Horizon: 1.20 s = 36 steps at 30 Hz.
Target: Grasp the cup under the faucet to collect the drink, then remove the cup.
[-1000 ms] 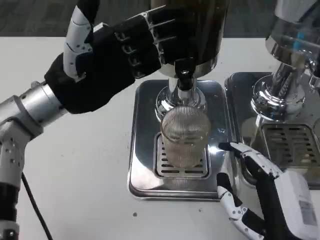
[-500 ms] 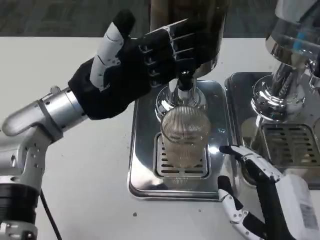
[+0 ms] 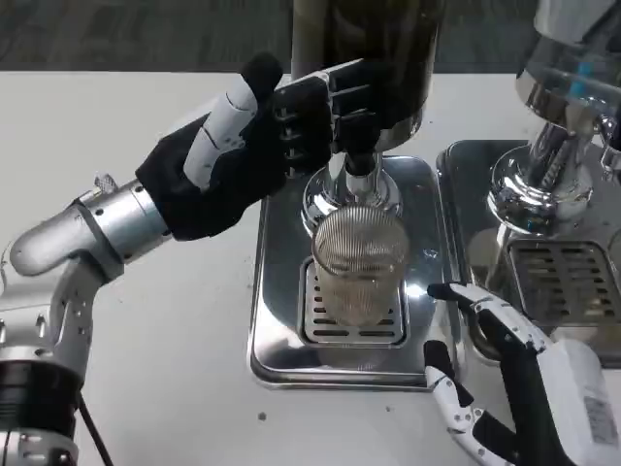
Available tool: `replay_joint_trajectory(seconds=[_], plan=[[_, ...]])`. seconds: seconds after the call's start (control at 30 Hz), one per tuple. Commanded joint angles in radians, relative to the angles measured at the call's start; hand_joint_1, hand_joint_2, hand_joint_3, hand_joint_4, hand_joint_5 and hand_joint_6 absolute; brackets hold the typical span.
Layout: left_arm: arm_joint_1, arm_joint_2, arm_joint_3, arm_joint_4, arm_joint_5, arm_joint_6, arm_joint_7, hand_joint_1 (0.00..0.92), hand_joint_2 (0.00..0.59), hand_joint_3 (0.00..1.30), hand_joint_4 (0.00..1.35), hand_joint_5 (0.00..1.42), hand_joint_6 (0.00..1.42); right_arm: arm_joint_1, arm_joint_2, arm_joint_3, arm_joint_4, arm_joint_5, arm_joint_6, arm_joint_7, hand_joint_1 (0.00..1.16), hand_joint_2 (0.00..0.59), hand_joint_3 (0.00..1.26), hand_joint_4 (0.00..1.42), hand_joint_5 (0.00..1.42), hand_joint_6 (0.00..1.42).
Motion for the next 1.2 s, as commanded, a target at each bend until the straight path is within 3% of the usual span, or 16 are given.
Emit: replay_joint_trajectory(seconds=[0.03, 0.4, 1.2], plan=[[-0.016, -0.005, -0.019, 0.033, 0.029, -0.043, -0.006, 0.0, 0.138, 0.14, 0.05, 0.1, 0.04, 0.005, 0.003, -0.002, -0.01, 0.011, 0.0, -0.013, 0.43, 0.462, 0.35, 0.26, 0.31, 0.32], [-0.038, -0.01, -0.058, 0.115, 0.062, -0.14, -0.03, 0.0, 0.134, 0.14, 0.06, 0.11, 0.04, 0.011, 0.006, -0.001, -0.011, 0.012, 0.0, -0.022, 0.43, 0.461, 0.35, 0.27, 0.31, 0.32], [-0.013, 0.009, -0.103, 0.141, 0.171, -0.467, 0.014, 0.0, 0.129, 0.18, 0.09, 0.12, 0.03, -0.006, -0.003, 0.0, 0.001, 0.019, 0.002, -0.015, 0.42, 0.461, 0.35, 0.27, 0.31, 0.31]])
